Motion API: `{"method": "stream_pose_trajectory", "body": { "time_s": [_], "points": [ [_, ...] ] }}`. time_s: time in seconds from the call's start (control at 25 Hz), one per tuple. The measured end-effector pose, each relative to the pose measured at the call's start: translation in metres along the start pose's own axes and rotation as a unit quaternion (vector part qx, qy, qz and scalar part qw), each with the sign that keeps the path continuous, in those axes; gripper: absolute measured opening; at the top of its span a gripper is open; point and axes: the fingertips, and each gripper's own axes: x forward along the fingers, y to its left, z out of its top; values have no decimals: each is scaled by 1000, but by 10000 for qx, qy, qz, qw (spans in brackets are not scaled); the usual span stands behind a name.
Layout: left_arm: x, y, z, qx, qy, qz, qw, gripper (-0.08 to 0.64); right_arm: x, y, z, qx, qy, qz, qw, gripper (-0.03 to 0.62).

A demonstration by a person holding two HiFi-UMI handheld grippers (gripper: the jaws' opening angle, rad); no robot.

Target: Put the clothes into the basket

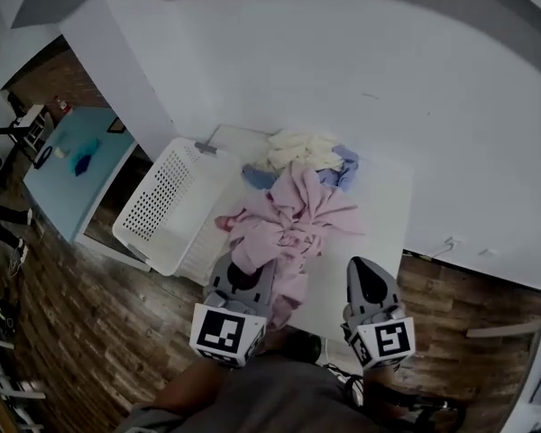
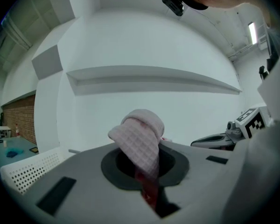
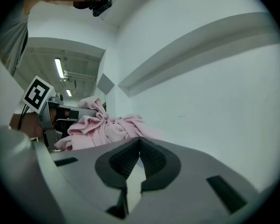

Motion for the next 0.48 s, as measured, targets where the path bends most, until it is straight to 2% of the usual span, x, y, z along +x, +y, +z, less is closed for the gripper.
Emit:
{"method": "stream_pose_trajectory", "body": {
  "time_s": [0.28,0.48],
  "points": [
    [-13,1,28,0,-149,241,9996,28,2,5,9,47,-202,386,9990,8],
    [-34,24,47,72,-367,461,9982,28,10,27,5,130,-232,548,9981,8]
  ]
}}
